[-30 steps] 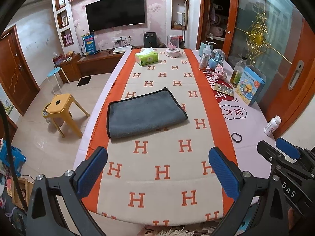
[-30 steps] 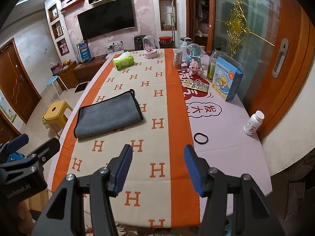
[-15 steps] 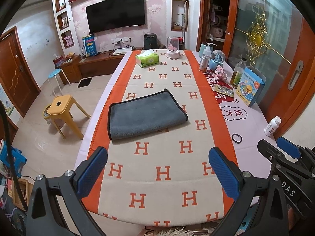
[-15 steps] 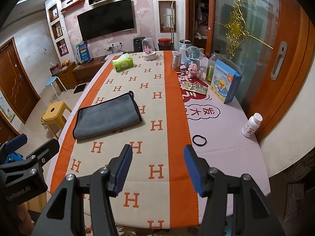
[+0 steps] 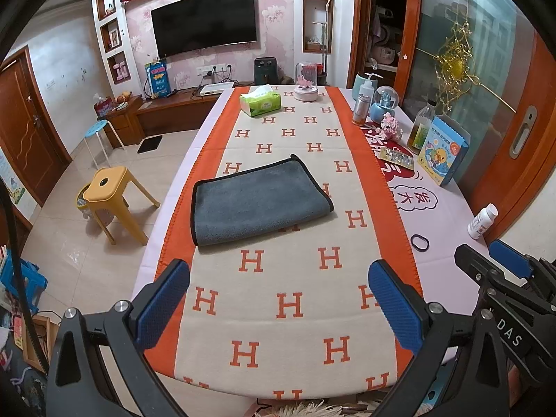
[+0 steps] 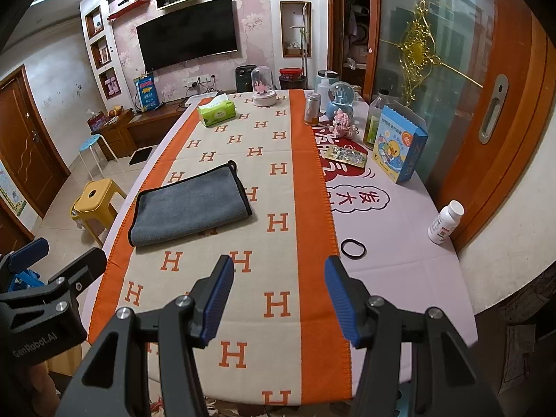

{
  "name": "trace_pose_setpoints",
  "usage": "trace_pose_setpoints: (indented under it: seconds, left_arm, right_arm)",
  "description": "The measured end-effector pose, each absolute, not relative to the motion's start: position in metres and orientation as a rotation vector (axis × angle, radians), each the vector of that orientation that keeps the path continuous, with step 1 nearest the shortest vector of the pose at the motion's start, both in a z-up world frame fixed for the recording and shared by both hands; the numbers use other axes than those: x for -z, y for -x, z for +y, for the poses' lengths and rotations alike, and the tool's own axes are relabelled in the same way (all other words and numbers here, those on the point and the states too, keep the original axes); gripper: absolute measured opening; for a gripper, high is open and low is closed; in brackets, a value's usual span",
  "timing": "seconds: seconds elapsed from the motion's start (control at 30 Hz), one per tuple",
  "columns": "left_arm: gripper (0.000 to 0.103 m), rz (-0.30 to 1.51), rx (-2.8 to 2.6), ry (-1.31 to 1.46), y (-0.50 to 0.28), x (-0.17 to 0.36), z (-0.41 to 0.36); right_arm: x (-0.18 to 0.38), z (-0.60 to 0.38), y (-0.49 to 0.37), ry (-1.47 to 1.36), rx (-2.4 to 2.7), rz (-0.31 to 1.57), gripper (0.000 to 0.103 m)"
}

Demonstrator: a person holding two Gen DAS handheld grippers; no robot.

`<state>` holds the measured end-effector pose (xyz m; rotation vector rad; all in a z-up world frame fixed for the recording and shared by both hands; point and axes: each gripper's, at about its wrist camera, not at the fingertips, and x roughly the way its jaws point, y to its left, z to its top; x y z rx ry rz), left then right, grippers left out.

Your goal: Fold towel

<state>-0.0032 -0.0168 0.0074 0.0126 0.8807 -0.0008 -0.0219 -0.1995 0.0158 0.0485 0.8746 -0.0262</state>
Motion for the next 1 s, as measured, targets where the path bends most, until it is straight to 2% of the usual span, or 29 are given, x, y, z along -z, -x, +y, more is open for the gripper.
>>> trace_pose_setpoints:
  seconds: [1.0]
  left_arm:
    - [0.102, 0.886, 0.001, -0.015, 0.0013, -0.0065, -0.0180]
  right_arm:
    - [-0.0167, -0.1970, 0.0209, -0.049, 0.026, 0.877, 0.055]
